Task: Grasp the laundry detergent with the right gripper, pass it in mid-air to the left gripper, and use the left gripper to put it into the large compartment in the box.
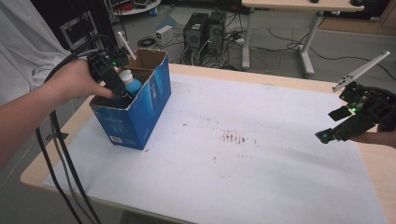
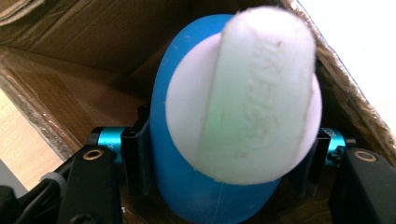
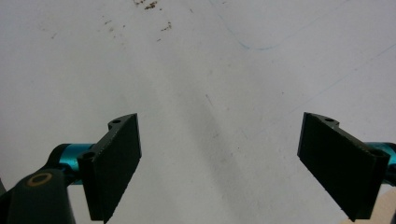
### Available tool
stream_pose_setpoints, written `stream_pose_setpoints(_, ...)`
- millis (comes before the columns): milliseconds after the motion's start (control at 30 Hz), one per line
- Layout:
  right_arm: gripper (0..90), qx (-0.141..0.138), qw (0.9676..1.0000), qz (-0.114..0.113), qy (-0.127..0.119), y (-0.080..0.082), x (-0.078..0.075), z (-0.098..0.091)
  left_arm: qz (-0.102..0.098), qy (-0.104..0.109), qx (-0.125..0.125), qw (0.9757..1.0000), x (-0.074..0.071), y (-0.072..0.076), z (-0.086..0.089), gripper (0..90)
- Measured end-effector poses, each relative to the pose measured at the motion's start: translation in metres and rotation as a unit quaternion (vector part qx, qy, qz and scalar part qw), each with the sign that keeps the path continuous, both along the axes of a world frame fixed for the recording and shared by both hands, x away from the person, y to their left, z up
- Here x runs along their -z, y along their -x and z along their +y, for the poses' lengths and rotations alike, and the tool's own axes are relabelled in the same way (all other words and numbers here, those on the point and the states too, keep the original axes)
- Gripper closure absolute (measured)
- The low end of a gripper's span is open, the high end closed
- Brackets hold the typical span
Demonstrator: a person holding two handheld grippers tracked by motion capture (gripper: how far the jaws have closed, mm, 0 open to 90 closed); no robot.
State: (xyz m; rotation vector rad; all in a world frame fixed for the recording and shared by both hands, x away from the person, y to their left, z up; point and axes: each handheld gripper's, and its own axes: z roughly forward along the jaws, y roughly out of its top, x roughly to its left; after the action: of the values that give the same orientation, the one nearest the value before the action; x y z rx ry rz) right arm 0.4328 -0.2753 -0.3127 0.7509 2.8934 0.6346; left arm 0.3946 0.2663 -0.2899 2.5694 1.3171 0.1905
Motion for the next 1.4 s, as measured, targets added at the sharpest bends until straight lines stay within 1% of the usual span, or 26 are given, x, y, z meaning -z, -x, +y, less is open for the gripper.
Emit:
stream_pose_setpoints(267, 13.0, -0.001, 1.0, 0.0, -0.001, 0.0, 0.0, 0.0, 0.001, -0.001, 0.001, 1.0, 0.0, 0.0, -0.001, 37.2)
stream_pose_setpoints(633, 13.1, -0.002, 1.0, -0.001, -0.001, 0.003, -0.001, -0.001, 0.002, -0.01, 0.006, 0.9999, 0.0, 0.0, -0.003, 35.1)
stream_pose_setpoints(833, 13.0, -0.004, 1.0, -0.002, -0.001, 0.005, -0.001, -0.001, 0.005, -0.02, 0.014, 0.9997, 0.001, 0.001, -0.005, 32.2)
stream_pose_setpoints(967, 13.1, -0.006, 1.0, -0.003, -0.002, 0.007, -0.001, -0.001, 0.006, -0.031, 0.022, 0.9992, 0.0, 0.001, -0.008, 30.1)
stream_pose_setpoints(1033, 13.0, -0.007, 1.0, -0.004, -0.004, 0.007, -0.002, -0.002, 0.004, -0.036, 0.027, 0.999, 0.0, 0.001, -0.009, 29.1)
stream_pose_setpoints(1100, 13.0, -0.006, 1.0, -0.005, -0.005, 0.008, -0.002, -0.002, -0.006, -0.05, 0.03, 0.9983, -0.003, 0.001, -0.01, 26.6)
stream_pose_setpoints(1133, 13.0, -0.006, 1.0, -0.005, -0.005, 0.008, -0.002, -0.002, -0.006, -0.05, 0.03, 0.9983, -0.003, 0.001, -0.01, 25.2)
stream_pose_setpoints(1267, 13.1, -0.005, 0.9999, -0.007, -0.006, 0.011, -0.004, -0.005, -0.015, -0.042, 0.033, 0.9985, -0.015, 0.0, -0.009, 23.2)
stream_pose_setpoints(1333, 13.0, -0.006, 0.9999, -0.009, -0.008, 0.012, -0.004, -0.005, -0.018, -0.044, 0.039, 0.9982, -0.019, 0.001, -0.01, 23.2)
stream_pose_setpoints(1400, 13.1, -0.004, 0.9999, -0.009, -0.007, 0.013, -0.004, -0.006, -0.02, -0.044, 0.04, 0.9981, -0.02, 0.001, -0.011, 20.9)
